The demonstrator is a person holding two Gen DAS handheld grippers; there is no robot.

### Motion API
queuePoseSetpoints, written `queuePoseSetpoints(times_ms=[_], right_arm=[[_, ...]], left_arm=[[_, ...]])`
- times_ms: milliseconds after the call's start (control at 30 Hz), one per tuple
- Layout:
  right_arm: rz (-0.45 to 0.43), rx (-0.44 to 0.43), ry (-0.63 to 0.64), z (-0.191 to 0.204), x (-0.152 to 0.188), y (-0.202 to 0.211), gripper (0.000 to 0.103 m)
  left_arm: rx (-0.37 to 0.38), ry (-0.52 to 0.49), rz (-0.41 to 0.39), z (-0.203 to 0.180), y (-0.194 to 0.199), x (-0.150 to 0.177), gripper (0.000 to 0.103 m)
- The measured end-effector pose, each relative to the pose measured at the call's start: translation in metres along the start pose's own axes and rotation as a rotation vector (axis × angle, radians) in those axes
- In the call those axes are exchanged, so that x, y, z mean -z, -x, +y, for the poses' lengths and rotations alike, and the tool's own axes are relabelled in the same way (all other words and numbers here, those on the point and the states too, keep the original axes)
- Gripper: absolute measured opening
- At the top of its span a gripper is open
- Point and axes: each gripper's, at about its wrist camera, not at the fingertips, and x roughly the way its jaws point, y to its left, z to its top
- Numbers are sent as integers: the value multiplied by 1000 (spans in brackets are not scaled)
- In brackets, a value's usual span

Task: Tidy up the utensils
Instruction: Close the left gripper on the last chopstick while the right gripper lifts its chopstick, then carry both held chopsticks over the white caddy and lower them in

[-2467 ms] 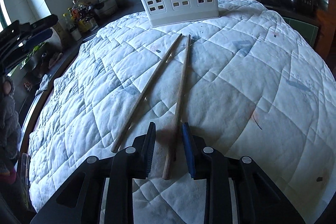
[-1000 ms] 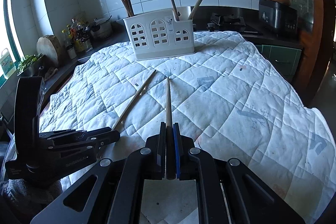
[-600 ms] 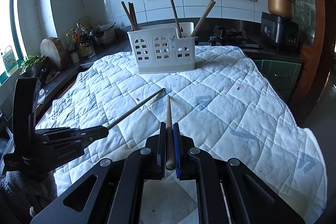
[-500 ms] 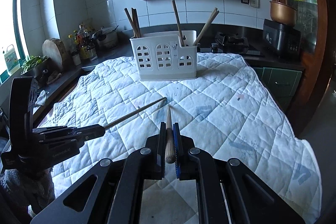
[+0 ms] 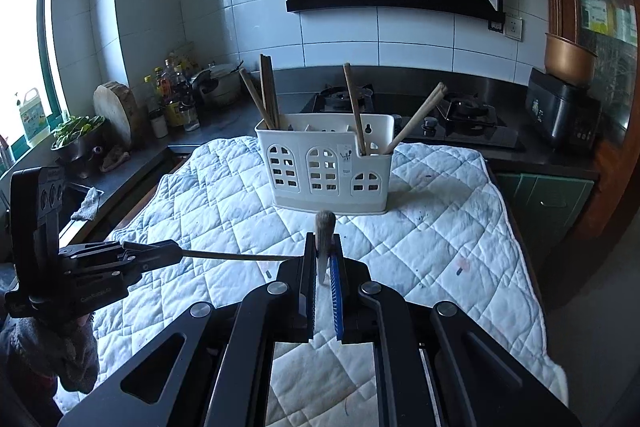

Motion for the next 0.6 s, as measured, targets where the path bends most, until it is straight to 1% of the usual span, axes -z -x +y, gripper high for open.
queuePoseSetpoints(times_ms=[200,433,600], right_arm=[[-26,24,29,-13,-58,4,7],[-91,73,24,-28,-125,-6,7],[-135,99,7,-36,-161,-19,7]], left_arm=[[-8,-59,-27,-1,4,-36,5],[-1,-117,-39,-9,4,-77,5],[3,-153,-96,-19,12,-114,5]])
